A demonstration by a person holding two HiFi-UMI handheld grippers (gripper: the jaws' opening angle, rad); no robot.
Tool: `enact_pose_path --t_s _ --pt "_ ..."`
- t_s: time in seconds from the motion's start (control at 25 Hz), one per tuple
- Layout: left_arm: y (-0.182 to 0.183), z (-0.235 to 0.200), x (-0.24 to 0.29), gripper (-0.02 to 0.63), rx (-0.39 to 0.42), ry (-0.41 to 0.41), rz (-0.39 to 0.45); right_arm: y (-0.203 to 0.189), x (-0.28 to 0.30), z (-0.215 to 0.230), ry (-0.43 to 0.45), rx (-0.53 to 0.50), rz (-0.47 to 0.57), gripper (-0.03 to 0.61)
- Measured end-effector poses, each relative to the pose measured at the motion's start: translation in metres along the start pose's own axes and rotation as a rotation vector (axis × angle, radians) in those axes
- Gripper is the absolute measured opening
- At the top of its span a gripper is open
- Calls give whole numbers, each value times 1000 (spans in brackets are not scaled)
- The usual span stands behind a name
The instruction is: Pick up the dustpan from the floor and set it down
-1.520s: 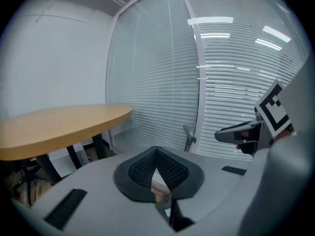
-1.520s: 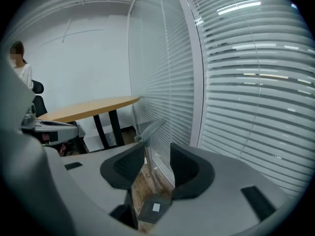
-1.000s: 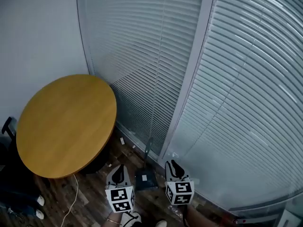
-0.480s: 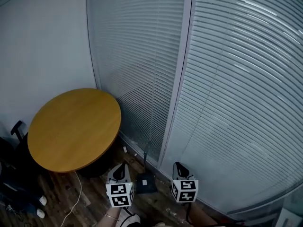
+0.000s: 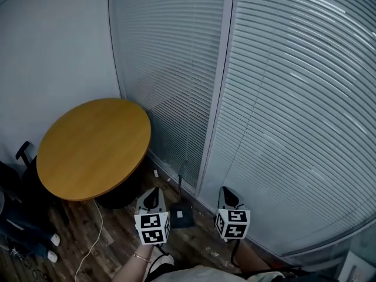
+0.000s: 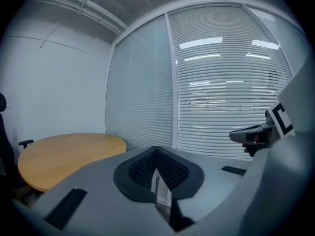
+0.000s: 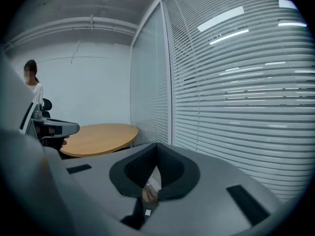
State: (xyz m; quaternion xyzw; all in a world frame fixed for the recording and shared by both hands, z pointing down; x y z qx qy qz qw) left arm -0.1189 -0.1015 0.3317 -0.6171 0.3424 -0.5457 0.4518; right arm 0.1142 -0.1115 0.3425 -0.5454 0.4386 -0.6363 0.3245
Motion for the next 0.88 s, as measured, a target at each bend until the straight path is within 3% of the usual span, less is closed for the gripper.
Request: enact_pose_path --t_s 0.88 --pt "-9 13 21 12 -1 -15 -13 0 14 15 -13 -6 -8 31"
Point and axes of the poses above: the fingertips, and each gripper's own axes: x forward along the fingers, z to its right, y out of its top, the point moved 1 cm from there along -x, backward along the fingers, and after that the axes turned 7 degrees about -z, right-handed, at the moved point
